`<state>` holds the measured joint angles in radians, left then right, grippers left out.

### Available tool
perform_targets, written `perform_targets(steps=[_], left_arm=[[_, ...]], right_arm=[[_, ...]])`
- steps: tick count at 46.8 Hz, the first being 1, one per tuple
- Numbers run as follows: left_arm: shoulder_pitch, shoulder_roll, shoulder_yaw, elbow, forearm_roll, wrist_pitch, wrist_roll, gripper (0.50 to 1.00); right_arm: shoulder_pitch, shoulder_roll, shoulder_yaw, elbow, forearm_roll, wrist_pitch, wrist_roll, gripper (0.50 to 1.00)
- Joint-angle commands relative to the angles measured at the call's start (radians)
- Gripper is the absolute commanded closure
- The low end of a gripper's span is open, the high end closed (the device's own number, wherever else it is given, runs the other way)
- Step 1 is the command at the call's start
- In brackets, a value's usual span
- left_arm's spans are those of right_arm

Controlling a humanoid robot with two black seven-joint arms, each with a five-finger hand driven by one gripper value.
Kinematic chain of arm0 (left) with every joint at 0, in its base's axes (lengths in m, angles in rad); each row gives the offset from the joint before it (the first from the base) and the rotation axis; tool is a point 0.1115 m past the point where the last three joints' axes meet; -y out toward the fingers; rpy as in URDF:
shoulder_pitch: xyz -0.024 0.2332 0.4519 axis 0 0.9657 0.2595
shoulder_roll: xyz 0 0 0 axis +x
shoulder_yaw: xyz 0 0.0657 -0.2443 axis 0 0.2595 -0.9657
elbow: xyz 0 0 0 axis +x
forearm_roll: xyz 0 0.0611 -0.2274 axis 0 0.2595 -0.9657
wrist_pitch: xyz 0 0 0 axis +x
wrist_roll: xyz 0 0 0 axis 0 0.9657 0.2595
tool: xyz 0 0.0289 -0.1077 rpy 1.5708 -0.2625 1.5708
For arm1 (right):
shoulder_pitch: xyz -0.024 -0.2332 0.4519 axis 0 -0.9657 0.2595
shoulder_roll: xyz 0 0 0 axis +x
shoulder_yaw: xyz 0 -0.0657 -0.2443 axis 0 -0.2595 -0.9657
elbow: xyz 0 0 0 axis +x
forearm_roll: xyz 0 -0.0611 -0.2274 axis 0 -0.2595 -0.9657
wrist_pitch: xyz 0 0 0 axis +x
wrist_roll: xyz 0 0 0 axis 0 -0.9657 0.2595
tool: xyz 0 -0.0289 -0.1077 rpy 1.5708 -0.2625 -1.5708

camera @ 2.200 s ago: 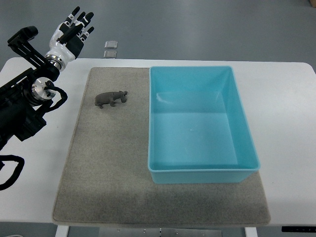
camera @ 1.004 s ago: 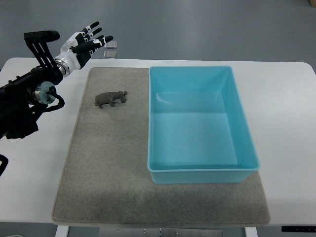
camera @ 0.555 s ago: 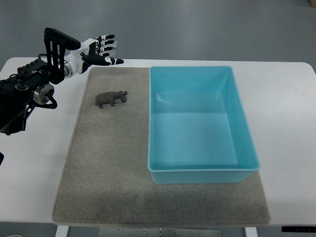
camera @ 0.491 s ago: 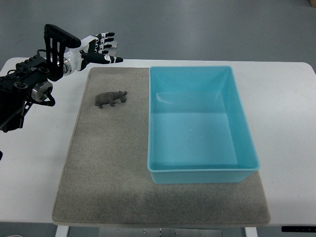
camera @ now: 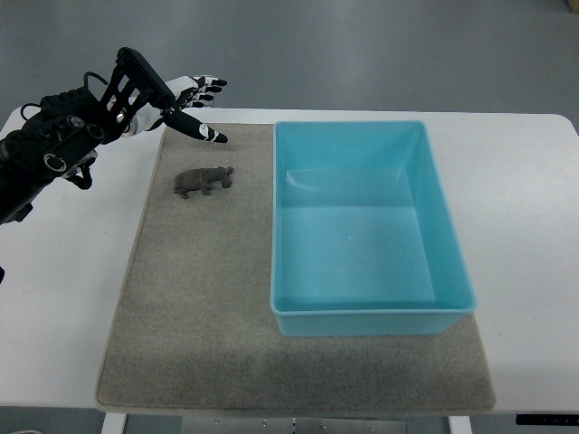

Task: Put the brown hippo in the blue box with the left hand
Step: 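Rotate the left hand palm-down and move it over the brown hippo, then lower the left hand onto the brown hippo and close fingers around it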

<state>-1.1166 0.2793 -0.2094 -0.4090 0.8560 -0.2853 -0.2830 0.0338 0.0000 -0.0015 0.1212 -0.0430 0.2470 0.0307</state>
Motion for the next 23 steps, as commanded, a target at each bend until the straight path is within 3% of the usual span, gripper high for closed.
perform_targets(steps=[1, 16, 23], left_arm=[[-0.014, 0.008, 0.041, -0.021, 0.037, -0.020, -0.002, 0.501], [-0.095, 0.084, 0.148, -0.126, 0.067, -0.115, -0.002, 0.501], [-0.127, 0.142, 0.197, -0.224, 0.155, -0.132, -0.013, 0.501]], right_arm=[[0.000, 0.000, 0.000, 0.000, 0.000, 0.000, 0.000, 0.564], [0.000, 0.000, 0.000, 0.000, 0.000, 0.000, 0.000, 0.564], [0.000, 0.000, 0.000, 0.000, 0.000, 0.000, 0.000, 0.564]])
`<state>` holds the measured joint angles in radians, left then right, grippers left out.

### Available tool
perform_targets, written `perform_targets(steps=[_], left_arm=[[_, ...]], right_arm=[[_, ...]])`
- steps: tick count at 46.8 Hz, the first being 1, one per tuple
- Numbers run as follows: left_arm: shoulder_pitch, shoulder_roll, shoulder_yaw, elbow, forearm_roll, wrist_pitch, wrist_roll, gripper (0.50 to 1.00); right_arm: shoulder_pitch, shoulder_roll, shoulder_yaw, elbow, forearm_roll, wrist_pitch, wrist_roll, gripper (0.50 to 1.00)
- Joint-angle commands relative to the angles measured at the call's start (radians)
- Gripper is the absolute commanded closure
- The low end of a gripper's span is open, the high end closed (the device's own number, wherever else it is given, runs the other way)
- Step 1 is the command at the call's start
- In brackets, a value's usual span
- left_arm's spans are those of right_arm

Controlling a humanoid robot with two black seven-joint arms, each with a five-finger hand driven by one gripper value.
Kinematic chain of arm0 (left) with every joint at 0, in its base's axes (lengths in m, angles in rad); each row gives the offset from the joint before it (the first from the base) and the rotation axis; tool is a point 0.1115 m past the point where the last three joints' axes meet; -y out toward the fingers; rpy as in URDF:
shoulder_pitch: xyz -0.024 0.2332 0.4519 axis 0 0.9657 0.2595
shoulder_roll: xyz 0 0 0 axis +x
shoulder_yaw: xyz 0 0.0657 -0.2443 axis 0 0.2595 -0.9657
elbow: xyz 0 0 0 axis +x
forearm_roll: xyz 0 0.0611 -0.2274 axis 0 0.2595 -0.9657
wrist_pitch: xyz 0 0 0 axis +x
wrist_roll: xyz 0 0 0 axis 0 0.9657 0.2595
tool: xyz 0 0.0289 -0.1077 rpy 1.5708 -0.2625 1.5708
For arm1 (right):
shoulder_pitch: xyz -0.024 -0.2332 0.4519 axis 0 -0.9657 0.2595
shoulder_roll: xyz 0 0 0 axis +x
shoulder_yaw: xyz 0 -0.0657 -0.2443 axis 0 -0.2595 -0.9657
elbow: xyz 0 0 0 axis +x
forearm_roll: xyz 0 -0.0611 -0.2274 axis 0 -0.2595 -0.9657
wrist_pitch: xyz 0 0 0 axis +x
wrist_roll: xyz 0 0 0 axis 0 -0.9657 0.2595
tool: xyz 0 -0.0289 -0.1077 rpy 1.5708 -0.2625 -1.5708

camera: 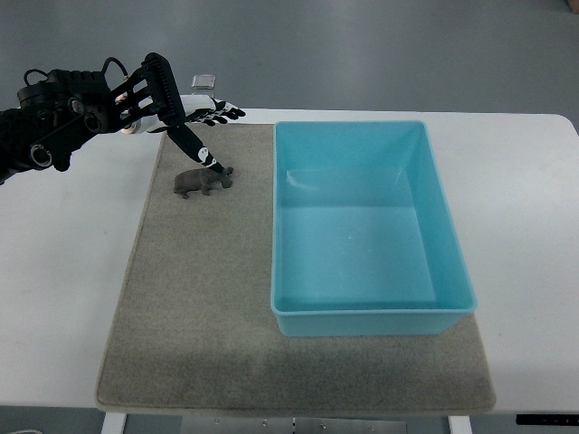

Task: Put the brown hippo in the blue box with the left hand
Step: 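Lower the left hand onto the brown hippo and close fingers around it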

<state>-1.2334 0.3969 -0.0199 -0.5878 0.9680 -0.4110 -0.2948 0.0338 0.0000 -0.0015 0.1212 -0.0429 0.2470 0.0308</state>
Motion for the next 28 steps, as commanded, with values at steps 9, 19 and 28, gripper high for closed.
perform_targets(steps=[9, 19, 28], left_arm=[[-0.024, 0.043, 0.009, -0.079, 0.116, -0.057, -0.001, 0.501], [-0.037, 0.059, 0.009, -0.076, 0.144, -0.106, -0.001, 0.501], [-0.034, 0.056, 0.011, -0.078, 0.146, -0.123, 0.002, 0.501]], right_arm=[[0.000, 0.000, 0.000, 0.000, 0.000, 0.000, 0.000, 0.564], [0.000, 0.000, 0.000, 0.000, 0.000, 0.000, 0.000, 0.564], [0.000, 0.000, 0.000, 0.000, 0.000, 0.000, 0.000, 0.564]])
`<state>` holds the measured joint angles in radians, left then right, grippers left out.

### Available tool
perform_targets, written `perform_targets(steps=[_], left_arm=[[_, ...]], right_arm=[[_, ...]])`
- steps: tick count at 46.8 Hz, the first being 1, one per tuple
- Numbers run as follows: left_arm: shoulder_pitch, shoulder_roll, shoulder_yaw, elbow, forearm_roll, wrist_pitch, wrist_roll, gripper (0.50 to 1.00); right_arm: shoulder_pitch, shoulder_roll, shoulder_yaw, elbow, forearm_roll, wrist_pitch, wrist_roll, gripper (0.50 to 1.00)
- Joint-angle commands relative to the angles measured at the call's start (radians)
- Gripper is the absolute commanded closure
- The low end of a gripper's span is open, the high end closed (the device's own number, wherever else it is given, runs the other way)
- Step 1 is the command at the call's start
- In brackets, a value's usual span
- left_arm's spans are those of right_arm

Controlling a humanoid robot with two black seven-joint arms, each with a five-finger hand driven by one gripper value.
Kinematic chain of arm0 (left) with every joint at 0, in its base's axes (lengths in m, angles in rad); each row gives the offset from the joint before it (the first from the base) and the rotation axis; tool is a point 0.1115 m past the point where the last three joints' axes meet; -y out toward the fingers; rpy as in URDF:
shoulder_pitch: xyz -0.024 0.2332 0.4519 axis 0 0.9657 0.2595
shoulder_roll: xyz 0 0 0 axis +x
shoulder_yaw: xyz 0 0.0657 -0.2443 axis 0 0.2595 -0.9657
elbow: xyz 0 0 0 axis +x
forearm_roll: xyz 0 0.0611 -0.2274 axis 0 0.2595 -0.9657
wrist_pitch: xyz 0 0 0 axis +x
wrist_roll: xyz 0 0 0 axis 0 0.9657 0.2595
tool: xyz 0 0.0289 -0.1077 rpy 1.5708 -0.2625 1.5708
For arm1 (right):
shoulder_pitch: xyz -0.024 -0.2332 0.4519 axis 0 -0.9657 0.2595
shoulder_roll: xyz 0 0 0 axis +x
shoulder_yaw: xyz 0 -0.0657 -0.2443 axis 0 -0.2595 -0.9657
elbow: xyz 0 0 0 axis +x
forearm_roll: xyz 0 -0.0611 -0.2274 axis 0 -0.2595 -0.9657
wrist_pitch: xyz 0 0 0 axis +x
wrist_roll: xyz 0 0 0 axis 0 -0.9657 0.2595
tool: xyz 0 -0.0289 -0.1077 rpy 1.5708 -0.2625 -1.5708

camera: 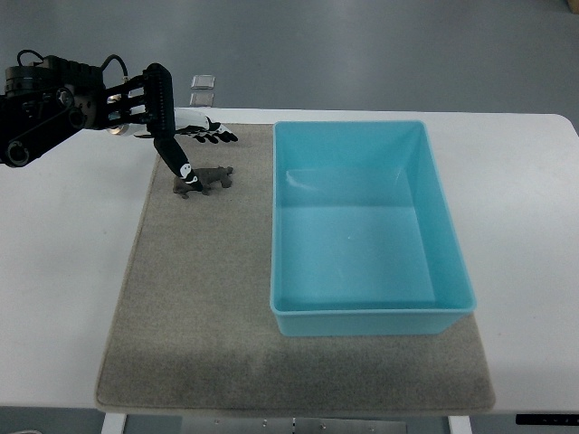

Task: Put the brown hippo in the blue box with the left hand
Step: 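Lower the left hand onto the brown hippo and close fingers around it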

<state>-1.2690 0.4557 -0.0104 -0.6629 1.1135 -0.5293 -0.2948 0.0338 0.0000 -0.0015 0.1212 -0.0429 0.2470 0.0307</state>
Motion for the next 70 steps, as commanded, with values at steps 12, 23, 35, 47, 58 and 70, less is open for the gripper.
perform_targets(steps=[12, 23, 35, 47, 58, 70], left_arm=[[0.008, -0.011, 0.012, 0.000, 0.008, -0.003, 0.025, 0.501], [0.000, -0.015, 0.012, -0.003, 0.094, -0.003, 0.056, 0.501], [-0.001, -0.020, 0.012, -0.046, 0.123, 0.002, 0.063, 0.506], [-0.001, -0.020, 0.013, -0.052, 0.144, 0.011, 0.065, 0.587], [-0.001, -0.020, 0.012, -0.055, 0.161, 0.015, 0.068, 0.711], [-0.003, -0.020, 0.007, -0.058, 0.221, 0.043, 0.075, 1.000]], right_arm=[[0.000, 0.000, 0.000, 0.000, 0.000, 0.000, 0.000, 0.564], [0.000, 0.000, 0.000, 0.000, 0.000, 0.000, 0.000, 0.564], [0.000, 0.000, 0.000, 0.000, 0.000, 0.000, 0.000, 0.564], [0.000, 0.000, 0.000, 0.000, 0.000, 0.000, 0.000, 0.564], [0.000, 0.000, 0.000, 0.000, 0.000, 0.000, 0.000, 0.564], [0.000, 0.000, 0.000, 0.000, 0.000, 0.000, 0.000, 0.564]])
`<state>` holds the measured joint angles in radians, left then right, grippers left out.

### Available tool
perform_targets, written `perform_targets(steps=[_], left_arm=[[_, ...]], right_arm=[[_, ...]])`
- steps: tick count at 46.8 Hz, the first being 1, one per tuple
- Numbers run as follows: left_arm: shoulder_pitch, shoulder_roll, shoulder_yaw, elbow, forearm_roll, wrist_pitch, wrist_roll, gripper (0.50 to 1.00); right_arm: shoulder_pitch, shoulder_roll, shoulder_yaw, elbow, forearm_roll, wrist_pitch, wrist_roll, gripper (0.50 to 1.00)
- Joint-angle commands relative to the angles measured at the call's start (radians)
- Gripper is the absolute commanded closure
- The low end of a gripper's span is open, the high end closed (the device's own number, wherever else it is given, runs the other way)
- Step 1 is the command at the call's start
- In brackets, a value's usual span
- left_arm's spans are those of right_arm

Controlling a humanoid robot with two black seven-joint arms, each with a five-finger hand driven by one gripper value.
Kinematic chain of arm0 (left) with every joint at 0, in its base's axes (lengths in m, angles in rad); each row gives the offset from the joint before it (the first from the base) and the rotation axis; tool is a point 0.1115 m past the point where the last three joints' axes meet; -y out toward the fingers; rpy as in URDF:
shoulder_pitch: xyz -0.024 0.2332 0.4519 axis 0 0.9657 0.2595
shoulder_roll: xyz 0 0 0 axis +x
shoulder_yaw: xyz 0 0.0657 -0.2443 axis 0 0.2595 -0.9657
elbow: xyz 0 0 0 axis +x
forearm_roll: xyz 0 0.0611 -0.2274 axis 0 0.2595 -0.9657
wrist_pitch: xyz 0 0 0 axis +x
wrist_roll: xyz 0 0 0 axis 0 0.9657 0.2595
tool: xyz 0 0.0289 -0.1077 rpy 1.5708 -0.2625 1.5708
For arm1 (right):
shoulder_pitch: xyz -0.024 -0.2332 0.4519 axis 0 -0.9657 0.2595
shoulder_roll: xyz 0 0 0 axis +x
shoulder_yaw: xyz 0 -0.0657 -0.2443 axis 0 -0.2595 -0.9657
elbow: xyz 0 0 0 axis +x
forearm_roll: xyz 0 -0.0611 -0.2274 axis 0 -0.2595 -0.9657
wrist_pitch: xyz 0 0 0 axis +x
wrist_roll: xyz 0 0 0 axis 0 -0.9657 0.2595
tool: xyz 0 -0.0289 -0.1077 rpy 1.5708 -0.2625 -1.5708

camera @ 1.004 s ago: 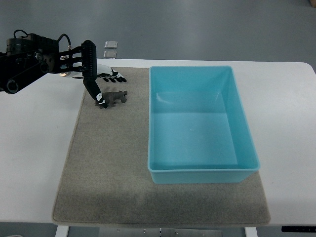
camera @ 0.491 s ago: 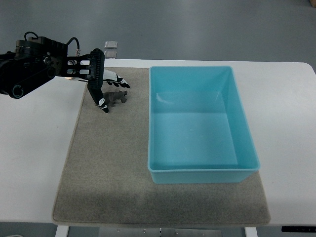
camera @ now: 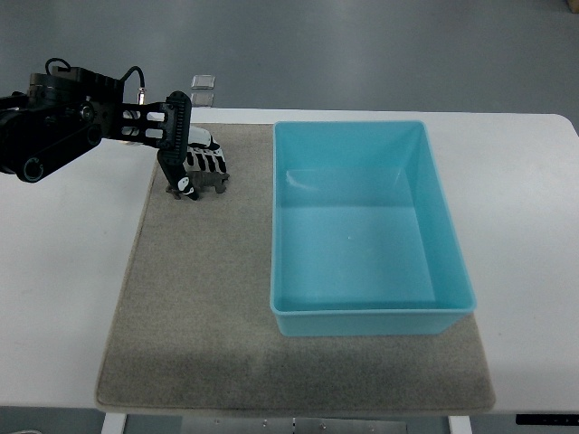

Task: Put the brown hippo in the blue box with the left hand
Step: 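Lower the left hand onto the brown hippo and close fingers around it, then lift the hippo with the left hand and carry it over the blue box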

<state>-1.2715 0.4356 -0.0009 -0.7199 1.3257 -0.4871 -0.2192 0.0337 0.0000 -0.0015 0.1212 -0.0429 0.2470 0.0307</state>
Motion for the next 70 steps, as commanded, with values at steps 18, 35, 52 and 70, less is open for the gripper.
perform_targets(steps=[18, 35, 52, 70], left_arm=[[-0.005, 0.002, -0.019, -0.001, 0.004, 0.015, 0.000, 1.000], [-0.069, 0.000, -0.083, -0.044, 0.003, 0.113, 0.000, 1.000], [-0.129, -0.005, -0.136, -0.110, -0.006, 0.114, -0.002, 1.000], [-0.121, -0.040, -0.195, -0.288, -0.006, 0.119, -0.002, 1.000]], right_arm=[[-0.002, 0.000, 0.000, 0.000, 0.000, 0.000, 0.000, 0.564], [0.000, 0.000, 0.000, 0.000, 0.000, 0.000, 0.000, 0.564], [0.000, 0.000, 0.000, 0.000, 0.000, 0.000, 0.000, 0.564], [0.000, 0.000, 0.000, 0.000, 0.000, 0.000, 0.000, 0.564]])
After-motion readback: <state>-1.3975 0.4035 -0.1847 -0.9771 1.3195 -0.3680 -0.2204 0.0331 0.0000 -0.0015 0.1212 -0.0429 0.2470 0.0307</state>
